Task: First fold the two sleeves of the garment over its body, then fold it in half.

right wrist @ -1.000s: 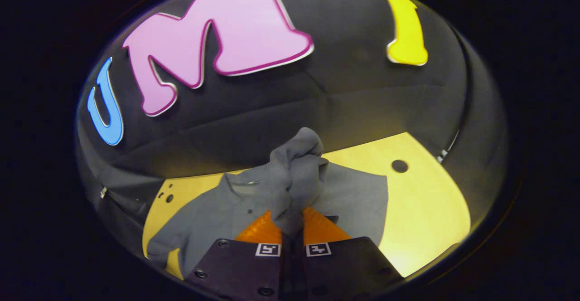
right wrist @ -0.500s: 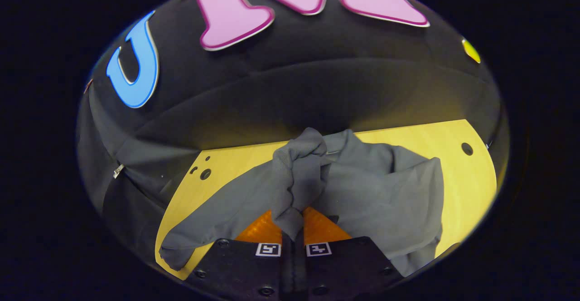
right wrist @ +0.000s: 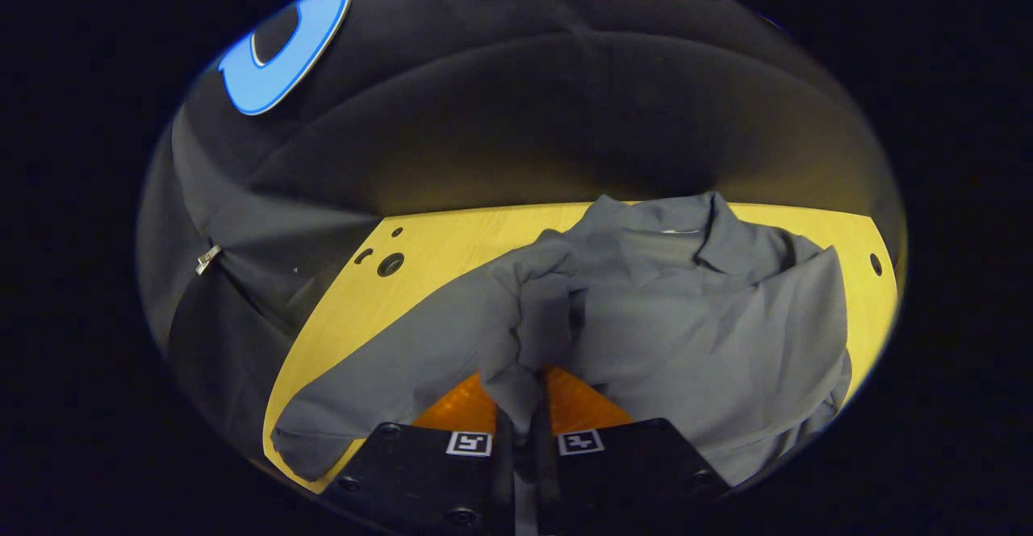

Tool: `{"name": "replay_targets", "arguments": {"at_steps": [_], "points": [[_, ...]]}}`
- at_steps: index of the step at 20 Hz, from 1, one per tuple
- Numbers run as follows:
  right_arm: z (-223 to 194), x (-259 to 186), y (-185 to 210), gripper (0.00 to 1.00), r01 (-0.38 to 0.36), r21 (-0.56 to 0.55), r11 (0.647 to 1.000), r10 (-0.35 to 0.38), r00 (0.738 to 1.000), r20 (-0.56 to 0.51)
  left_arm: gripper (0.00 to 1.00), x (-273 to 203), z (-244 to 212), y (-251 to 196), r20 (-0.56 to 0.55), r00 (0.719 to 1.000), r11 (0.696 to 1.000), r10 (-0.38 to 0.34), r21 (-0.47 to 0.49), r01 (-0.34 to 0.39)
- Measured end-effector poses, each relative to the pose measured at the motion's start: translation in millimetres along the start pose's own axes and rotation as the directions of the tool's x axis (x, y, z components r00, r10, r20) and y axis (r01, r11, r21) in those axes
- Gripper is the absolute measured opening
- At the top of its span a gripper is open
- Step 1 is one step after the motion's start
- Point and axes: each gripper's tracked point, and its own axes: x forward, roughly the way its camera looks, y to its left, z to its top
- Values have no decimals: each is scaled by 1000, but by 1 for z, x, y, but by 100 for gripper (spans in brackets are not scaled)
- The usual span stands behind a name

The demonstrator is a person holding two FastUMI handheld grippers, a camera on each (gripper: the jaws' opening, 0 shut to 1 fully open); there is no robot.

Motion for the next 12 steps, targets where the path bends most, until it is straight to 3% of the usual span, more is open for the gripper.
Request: {"name": "replay_targets", "arguments": {"at_steps": [3,4,7,9,12], "points": [[-6,2,18,54,-37,-22,999,37,999,-7,100,7,-2,9,4,1000,1000,16,2,-16],[-6,-2,23,54,-51,-40,998,50,999,-5,96,10,-1,12,6,1000,1000,21,3,-21],[-8,-23,27,94,-65,-114,991,66,998,7,96,21,4,19,20,1000,1000,10,-19,-10],[-10,-50,20,99,-36,-135,990,40,999,24,96,34,3,27,7,1000,999,14,-46,-14],[-25,-99,4,99,30,-102,994,-22,997,74,96,60,5,45,-3,998,996,56,-67,-56]]}}
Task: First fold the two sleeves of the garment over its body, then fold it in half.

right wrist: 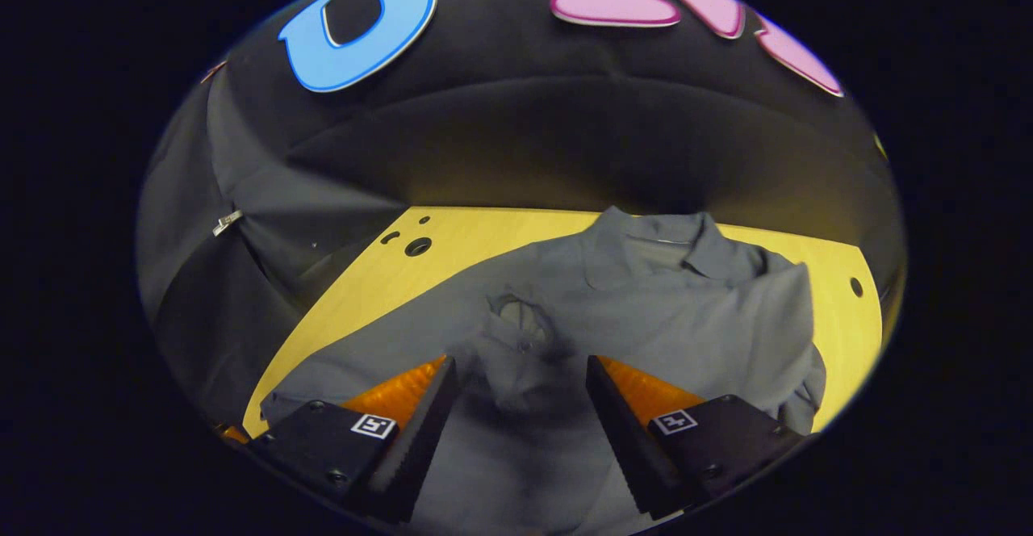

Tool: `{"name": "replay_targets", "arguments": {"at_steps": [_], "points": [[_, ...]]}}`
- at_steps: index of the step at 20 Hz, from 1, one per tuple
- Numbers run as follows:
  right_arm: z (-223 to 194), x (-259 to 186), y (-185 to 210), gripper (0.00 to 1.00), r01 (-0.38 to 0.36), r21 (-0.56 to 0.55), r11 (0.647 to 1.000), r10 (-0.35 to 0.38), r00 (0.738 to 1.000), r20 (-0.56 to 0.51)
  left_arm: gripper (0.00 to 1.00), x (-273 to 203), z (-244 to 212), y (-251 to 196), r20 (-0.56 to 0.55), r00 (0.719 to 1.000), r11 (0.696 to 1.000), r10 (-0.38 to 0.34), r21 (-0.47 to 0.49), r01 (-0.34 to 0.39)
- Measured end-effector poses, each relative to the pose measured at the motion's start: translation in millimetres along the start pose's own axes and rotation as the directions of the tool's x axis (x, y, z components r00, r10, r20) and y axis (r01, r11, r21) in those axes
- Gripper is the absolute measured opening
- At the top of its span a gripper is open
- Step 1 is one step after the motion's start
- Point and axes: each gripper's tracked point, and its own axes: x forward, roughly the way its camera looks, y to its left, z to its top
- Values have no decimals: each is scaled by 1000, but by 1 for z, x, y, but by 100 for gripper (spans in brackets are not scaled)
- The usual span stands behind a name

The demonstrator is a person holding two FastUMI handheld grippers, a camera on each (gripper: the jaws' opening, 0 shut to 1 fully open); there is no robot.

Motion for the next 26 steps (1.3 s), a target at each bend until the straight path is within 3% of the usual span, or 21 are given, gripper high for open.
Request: {"name": "replay_targets", "arguments": {"at_steps": [4,5,6,7,9,12,14,18,19,20,24,25,26], "points": [[-16,-64,-34,99,80,-5,997,-80,996,37,96,49,0,11,-24,1000,999,12,40,-11],[-18,-79,-42,99,95,-11,995,-94,995,46,92,60,0,13,-33,999,998,15,67,-13],[-18,-95,-50,99,110,-17,994,-109,992,58,96,72,-2,17,-37,999,996,19,89,-15],[-20,-112,-60,99,127,-23,992,-125,990,69,92,83,-2,17,-45,999,995,18,100,-13],[-26,-146,-76,99,162,-33,986,-159,983,87,96,101,-2,17,-51,998,994,25,109,-19],[-43,-193,-97,99,218,-114,969,-205,972,118,92,121,4,24,-43,998,988,39,150,-32],[-57,-219,-107,99,252,-154,955,-235,964,122,96,134,-7,20,-93,995,986,23,166,-7],[-90,-250,-118,98,291,-100,951,-283,955,87,98,144,-16,18,-135,991,981,-7,192,33],[-95,-256,-121,98,302,-73,951,-296,952,85,90,145,-14,15,-131,991,978,-18,203,45],[-100,-260,-122,98,310,-46,950,-305,949,81,93,146,-16,14,-146,989,975,-29,215,60],[-118,-272,-129,98,322,19,947,-323,944,64,68,146,-19,-4,-178,981,957,-78,264,124],[-119,-275,-131,98,325,25,946,-326,943,67,47,145,-21,-8,-181,980,950,-86,283,136],[-121,-278,-134,98,328,30,944,-329,941,72,33,142,-22,-10,-184,979,941,-89,308,143]]}}
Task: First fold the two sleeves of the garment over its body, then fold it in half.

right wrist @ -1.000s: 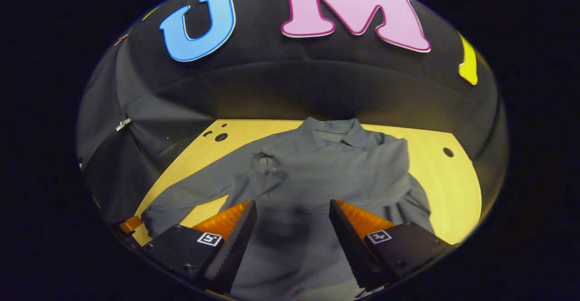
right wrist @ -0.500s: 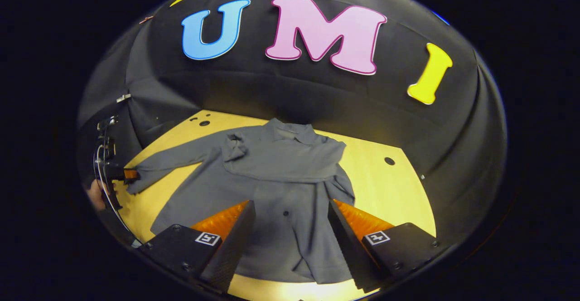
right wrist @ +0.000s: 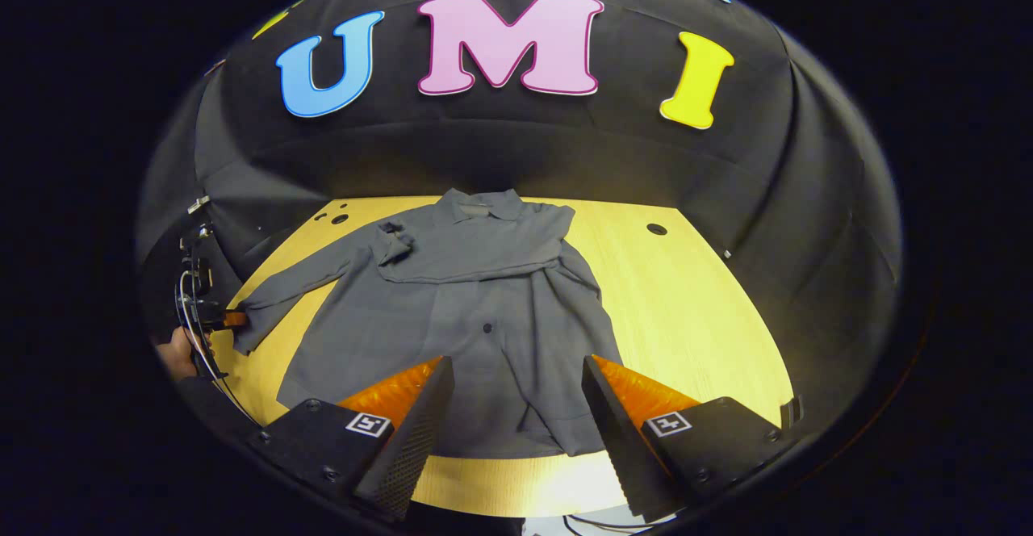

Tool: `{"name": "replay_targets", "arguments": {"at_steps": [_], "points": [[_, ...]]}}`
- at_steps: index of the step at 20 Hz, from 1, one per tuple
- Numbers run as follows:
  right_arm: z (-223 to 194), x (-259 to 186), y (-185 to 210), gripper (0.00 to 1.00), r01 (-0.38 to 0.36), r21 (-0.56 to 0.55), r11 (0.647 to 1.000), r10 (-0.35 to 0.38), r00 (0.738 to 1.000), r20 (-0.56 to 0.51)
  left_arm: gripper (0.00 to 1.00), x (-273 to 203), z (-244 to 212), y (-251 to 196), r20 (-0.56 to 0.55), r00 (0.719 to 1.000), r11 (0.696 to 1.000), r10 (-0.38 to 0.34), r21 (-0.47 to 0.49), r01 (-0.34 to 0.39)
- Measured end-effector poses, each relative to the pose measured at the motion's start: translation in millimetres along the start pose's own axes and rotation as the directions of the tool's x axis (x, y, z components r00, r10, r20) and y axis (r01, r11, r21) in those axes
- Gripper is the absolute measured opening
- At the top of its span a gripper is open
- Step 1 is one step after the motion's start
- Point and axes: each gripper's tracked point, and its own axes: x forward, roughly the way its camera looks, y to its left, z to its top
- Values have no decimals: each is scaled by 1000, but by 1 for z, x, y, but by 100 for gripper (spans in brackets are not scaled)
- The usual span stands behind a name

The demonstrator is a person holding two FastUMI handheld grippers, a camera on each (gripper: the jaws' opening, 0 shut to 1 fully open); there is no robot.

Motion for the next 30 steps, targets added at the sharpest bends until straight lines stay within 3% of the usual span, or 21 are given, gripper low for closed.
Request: {"name": "replay_targets", "arguments": {"at_steps": [1,3,10,17,23,30], "points": [[1,0,-4,98,3,6,1000,-3,1000,5,19,0,1,-2,-1,1000,1000,4,30,-4],[0,4,-10,98,3,21,1000,-3,1000,8,7,-2,3,-8,-3,1000,998,-5,65,5],[18,37,-68,98,-16,35,999,14,999,47,5,-50,56,-41,133,991,999,-15,31,11],[34,74,-121,98,-57,73,996,52,997,65,5,-90,132,-126,265,961,993,-83,-65,103],[28,103,-157,100,-65,97,993,61,997,44,5,-117,205,-244,371,905,973,-210,-10,230],[14,120,-177,100,-46,145,988,44,999,20,5,-120,222,-412,350,832,899,-430,81,430]]}}
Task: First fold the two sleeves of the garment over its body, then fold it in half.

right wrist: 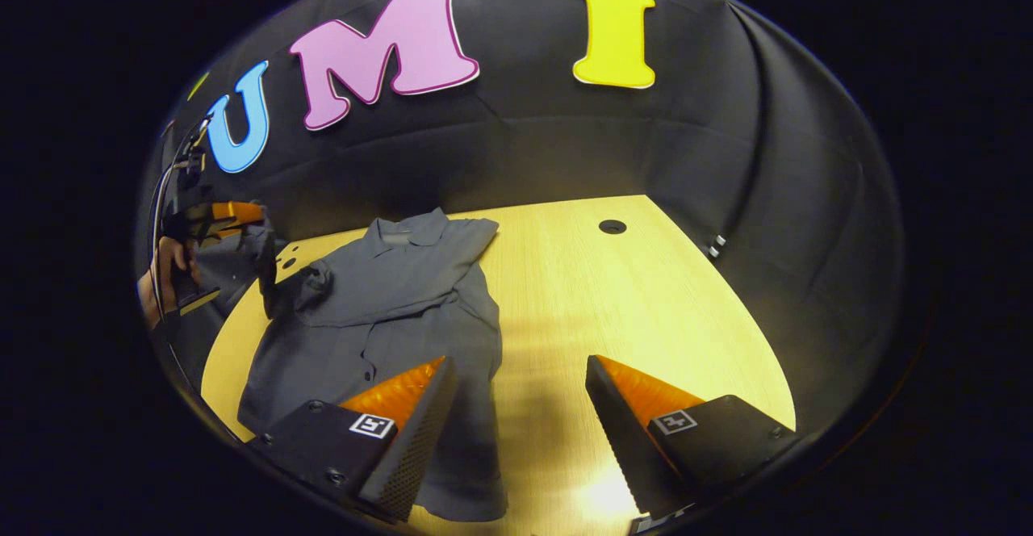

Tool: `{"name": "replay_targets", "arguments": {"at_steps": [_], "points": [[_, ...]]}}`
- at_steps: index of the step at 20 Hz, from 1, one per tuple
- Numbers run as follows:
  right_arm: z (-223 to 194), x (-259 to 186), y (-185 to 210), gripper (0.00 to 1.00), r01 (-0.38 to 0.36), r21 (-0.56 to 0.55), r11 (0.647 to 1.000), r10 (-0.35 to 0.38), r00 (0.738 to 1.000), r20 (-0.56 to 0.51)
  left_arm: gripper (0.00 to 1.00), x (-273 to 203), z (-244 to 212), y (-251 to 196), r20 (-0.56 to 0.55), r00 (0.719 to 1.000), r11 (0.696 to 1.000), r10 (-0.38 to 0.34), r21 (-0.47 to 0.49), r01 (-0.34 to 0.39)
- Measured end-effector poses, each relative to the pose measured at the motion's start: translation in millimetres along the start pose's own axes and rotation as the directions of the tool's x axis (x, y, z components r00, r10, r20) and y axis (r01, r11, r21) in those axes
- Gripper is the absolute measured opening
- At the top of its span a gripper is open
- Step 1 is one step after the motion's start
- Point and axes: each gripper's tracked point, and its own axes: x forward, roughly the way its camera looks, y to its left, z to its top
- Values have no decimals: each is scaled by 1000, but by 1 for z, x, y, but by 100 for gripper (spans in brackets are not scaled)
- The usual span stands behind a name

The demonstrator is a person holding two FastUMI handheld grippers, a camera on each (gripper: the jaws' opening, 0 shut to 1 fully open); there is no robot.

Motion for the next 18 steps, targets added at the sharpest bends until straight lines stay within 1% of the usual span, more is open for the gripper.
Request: {"name": "replay_targets", "arguments": {"at_steps": [2,5,8,11,13,15,16,17,18], "points": [[-1,1,-2,100,4,-3,1000,-4,1000,1,5,15,-7,-44,-19,997,997,-76,25,77],[-3,1,1,100,-4,0,1000,4,1000,-1,5,28,-25,-112,-48,983,982,-179,57,182],[-9,1,5,100,-15,-3,1000,14,1000,-13,5,46,-41,-157,-79,972,965,-223,125,232],[-14,0,11,99,-34,-27,999,34,999,-23,5,57,-64,-194,-120,953,944,-278,148,294],[-15,0,16,100,-41,-62,997,39,999,-26,7,66,-77,-201,-135,958,940,-253,201,277],[-16,-2,18,100,-53,-74,996,51,998,-30,12,73,-90,-211,-159,957,933,-243,233,275],[-16,-2,22,100,-60,-73,995,58,998,-34,17,74,-95,-214,-170,955,934,-244,223,278],[-17,-2,25,99,-67,-72,995,64,997,-35,20,76,-97,-217,-173,954,937,-245,210,279],[-17,-4,27,99,-69,-71,995,67,997,-35,33,75,-95,-217,-170,954,939,-249,198,280]]}}
